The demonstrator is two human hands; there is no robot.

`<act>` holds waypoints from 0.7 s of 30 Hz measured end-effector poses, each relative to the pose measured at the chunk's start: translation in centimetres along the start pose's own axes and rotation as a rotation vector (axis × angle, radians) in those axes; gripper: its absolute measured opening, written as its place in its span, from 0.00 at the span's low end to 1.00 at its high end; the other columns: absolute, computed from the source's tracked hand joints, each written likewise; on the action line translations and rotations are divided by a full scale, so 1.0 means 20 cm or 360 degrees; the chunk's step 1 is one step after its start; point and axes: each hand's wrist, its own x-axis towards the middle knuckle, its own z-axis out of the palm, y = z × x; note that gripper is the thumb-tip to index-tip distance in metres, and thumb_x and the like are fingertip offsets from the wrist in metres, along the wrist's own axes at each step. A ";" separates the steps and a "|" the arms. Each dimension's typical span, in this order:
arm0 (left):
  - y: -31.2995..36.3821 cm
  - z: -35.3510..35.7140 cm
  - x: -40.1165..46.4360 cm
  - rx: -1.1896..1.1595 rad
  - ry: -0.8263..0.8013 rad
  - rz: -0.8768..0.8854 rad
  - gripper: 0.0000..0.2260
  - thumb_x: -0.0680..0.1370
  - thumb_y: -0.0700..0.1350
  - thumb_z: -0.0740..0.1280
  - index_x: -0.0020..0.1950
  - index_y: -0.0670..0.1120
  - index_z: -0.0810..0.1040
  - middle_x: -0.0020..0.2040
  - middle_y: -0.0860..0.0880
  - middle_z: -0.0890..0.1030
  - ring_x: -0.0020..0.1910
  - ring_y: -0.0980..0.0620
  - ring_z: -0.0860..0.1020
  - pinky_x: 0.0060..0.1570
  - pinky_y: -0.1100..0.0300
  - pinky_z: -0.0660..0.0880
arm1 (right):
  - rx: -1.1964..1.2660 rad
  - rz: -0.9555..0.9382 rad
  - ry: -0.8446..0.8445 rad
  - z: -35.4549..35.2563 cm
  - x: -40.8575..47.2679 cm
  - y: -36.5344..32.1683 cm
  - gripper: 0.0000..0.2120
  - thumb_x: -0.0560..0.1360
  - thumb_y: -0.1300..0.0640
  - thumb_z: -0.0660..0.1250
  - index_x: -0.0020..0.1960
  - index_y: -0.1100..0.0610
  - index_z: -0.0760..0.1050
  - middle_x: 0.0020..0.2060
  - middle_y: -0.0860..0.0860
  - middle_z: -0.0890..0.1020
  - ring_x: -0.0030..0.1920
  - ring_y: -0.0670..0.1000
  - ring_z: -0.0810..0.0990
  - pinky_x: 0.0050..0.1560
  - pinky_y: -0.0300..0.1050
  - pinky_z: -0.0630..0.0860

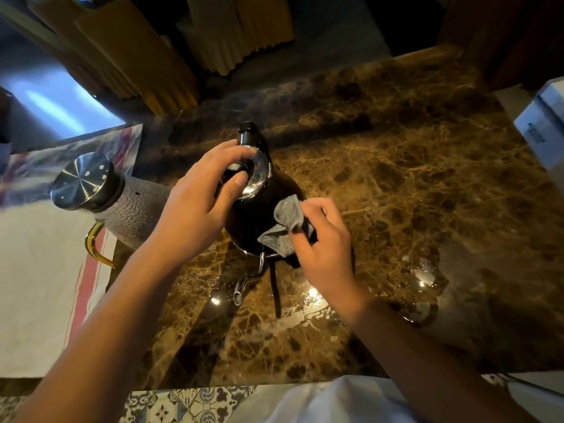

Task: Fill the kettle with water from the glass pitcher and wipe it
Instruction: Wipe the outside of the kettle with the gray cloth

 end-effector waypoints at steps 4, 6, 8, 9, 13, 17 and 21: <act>0.00 0.01 0.00 -0.0034 0.0001 0.0006 0.18 0.85 0.50 0.59 0.75 0.52 0.71 0.76 0.56 0.69 0.73 0.55 0.70 0.68 0.46 0.73 | -0.0078 0.0023 -0.0171 -0.08 -0.01 0.02 0.07 0.77 0.61 0.68 0.51 0.54 0.83 0.50 0.46 0.77 0.42 0.53 0.80 0.42 0.56 0.78; 0.00 0.00 0.00 -0.0033 0.0003 0.0003 0.18 0.85 0.50 0.58 0.75 0.53 0.70 0.76 0.56 0.69 0.73 0.55 0.70 0.68 0.46 0.73 | -0.0101 0.0245 -0.0376 -0.11 -0.01 0.02 0.07 0.75 0.59 0.69 0.46 0.48 0.83 0.47 0.41 0.77 0.41 0.54 0.81 0.43 0.58 0.80; 0.00 0.00 -0.01 -0.0036 0.0007 -0.0008 0.17 0.85 0.50 0.59 0.75 0.53 0.70 0.76 0.55 0.69 0.74 0.54 0.70 0.68 0.44 0.73 | -0.0035 0.0518 -0.0487 -0.15 0.00 -0.02 0.09 0.74 0.60 0.71 0.44 0.46 0.82 0.46 0.41 0.80 0.43 0.54 0.83 0.47 0.59 0.81; 0.00 0.00 -0.01 -0.0039 0.0010 -0.0014 0.17 0.85 0.50 0.59 0.75 0.54 0.70 0.76 0.55 0.69 0.74 0.54 0.69 0.69 0.44 0.72 | 0.0091 0.0650 -0.0506 -0.17 0.02 -0.05 0.09 0.75 0.61 0.71 0.44 0.46 0.83 0.46 0.43 0.83 0.45 0.51 0.84 0.50 0.58 0.82; 0.01 0.00 0.00 -0.0058 -0.0006 -0.0029 0.17 0.86 0.49 0.59 0.75 0.54 0.70 0.77 0.55 0.69 0.75 0.54 0.69 0.70 0.47 0.71 | 0.1078 0.0986 -0.0408 -0.27 0.13 -0.23 0.09 0.81 0.64 0.67 0.45 0.55 0.82 0.44 0.50 0.88 0.46 0.48 0.87 0.47 0.45 0.83; 0.01 -0.01 0.00 -0.0066 -0.0015 -0.0047 0.17 0.85 0.48 0.60 0.74 0.56 0.71 0.75 0.59 0.68 0.73 0.61 0.68 0.67 0.66 0.66 | 0.1273 0.0891 -0.0187 -0.21 0.16 -0.27 0.11 0.79 0.68 0.68 0.46 0.53 0.81 0.49 0.52 0.88 0.53 0.51 0.86 0.52 0.48 0.84; 0.01 -0.02 0.00 -0.0121 -0.0042 -0.0072 0.17 0.85 0.49 0.60 0.74 0.56 0.71 0.75 0.60 0.68 0.74 0.58 0.68 0.69 0.51 0.72 | 0.0359 0.0362 0.0077 -0.03 0.09 -0.14 0.06 0.78 0.65 0.72 0.53 0.58 0.83 0.54 0.49 0.82 0.57 0.49 0.81 0.58 0.48 0.80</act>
